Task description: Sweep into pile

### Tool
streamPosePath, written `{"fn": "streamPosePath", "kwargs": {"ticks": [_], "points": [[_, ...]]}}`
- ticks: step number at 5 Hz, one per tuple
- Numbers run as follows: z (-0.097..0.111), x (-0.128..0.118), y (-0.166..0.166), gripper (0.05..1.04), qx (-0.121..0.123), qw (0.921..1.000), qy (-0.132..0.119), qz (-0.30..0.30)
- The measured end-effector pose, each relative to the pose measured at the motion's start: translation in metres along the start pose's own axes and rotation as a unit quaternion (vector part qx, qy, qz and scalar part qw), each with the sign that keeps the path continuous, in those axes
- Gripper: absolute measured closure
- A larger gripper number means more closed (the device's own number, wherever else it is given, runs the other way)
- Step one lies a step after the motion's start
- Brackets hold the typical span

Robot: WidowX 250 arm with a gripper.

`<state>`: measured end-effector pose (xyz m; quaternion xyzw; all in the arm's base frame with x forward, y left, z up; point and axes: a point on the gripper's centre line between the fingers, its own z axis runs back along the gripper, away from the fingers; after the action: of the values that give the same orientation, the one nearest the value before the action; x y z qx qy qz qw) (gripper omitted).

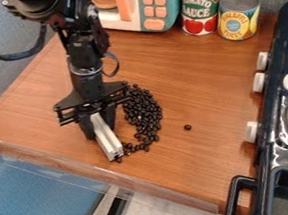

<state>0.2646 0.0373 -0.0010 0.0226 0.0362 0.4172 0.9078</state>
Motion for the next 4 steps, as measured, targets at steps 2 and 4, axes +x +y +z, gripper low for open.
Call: {"fn": "streamPosePath", "kwargs": {"ticks": [2,4], "points": [[0.002,0.003,-0.017,0.696,-0.011,0.9995,0.014,0.024],[0.003,0.008,-0.031,0.696,-0.016,0.9988,0.022,0.040]]}}
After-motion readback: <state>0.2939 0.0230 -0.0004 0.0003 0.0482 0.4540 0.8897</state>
